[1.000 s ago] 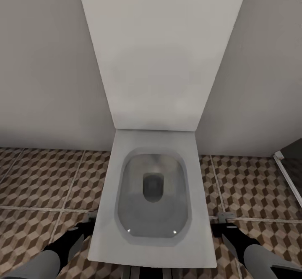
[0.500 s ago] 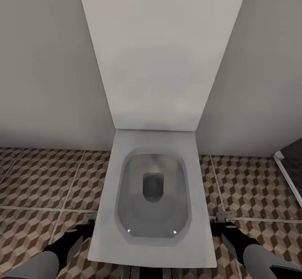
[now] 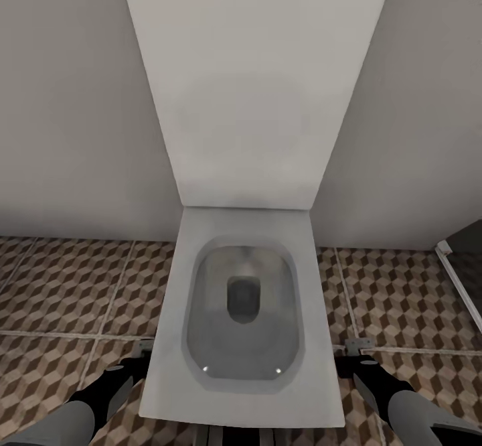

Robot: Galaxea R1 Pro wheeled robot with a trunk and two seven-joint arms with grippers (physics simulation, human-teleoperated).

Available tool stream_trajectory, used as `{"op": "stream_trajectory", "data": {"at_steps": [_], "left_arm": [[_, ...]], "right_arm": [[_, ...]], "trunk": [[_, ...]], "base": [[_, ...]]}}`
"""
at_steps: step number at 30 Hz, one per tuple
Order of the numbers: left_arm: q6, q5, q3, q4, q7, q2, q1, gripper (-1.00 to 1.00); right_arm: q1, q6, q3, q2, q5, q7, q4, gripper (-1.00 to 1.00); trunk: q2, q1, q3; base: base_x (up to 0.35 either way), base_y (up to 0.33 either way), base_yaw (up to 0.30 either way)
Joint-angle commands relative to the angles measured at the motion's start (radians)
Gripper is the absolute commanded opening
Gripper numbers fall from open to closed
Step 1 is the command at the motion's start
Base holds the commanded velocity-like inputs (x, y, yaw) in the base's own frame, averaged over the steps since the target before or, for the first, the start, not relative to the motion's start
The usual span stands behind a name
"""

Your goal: Take the four mousetraps from the cabinet in the bathroom and place them on the bathroom floor. Make sure all four end up on the same floor surface, and ensure that at least two of them are either under or directly next to the same bathroom sink.

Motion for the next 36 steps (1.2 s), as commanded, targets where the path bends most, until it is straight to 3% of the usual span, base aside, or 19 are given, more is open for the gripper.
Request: {"op": "stream_trajectory", "data": {"at_steps": [1,36], "left_arm": [[0.006,0.007,-0.008,-0.002,-0.001,0.001,0.0,-1.0],[-0.034,0.007,-0.007,0.019,-0.003,0.0,0.0,-1.0]], "right_arm": [[0.0,0.005,-0.008,0.001,0.009,0.0,-0.002,-1.0],[0.0,-0.013,-0.002,-0.001,0.009,0.002,-0.002,-1.0]], "trunk": [[0.0,0.0,-0.001],[0.0,0.0,-0.001]], "base": [[0.0,0.0,-0.002],[0.0,0.0,0.0]]}}
